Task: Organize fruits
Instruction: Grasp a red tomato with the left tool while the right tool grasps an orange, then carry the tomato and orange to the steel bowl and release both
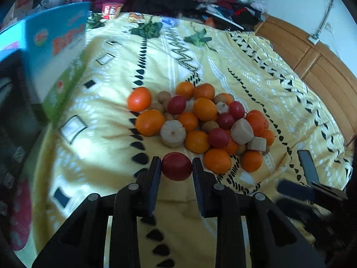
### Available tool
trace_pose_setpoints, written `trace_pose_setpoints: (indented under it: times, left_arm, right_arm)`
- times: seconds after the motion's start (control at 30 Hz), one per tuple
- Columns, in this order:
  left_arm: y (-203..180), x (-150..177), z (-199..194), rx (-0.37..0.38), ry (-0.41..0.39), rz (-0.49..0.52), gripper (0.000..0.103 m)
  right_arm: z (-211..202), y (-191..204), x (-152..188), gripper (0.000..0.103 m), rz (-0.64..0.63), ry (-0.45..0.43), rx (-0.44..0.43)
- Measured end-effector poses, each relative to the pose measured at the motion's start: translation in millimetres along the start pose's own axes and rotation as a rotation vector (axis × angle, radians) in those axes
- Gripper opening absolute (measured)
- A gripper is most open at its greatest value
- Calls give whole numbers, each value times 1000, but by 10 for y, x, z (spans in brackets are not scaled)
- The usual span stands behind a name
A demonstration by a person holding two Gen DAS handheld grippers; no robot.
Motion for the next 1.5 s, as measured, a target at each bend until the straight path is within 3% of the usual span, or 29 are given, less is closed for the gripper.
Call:
trace_pose_setpoints:
  times: [0.23, 0.47, 0.6, 0.8, 0.97, 1.13, 1.5]
  left_arm:
    - [54, -52, -291, 30, -41, -13, 29]
    - [28, -45, -281, 40, -29, -10, 29]
    - [12, -42, -360, 41, -36, -5, 29]
    - [12, -135, -672, 35, -89, 0, 29]
    - [119, -289, -1122, 20, -170, -17, 29]
    - [491, -448, -1750, -45, -278, -67, 28]
    - [2056, -394, -3195, -279, -488, -293, 29]
  right_arm:
    - [570, -63, -195, 41, 22, 68, 82]
    - [836, -172, -185, 41, 60, 109, 92]
    - [822, -155, -188, 34, 40, 105, 94]
    - [437, 83, -225, 34, 16, 42, 69]
    - [67, 483, -346, 34, -39, -23, 33]
    - [-174, 1021, -610, 34, -124, -93, -20]
    - [-216, 2713, -1032, 34, -347, -159, -221]
Point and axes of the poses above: each gripper's, at about its wrist camera, not at the fingertips, and z roughly the way its jaws point, y to its left, x to its underside, the point moved 6 cm from there along z, roughly the way its jaws point, and after that the axes turned 3 degrees about -y, right-handed, at the moved point
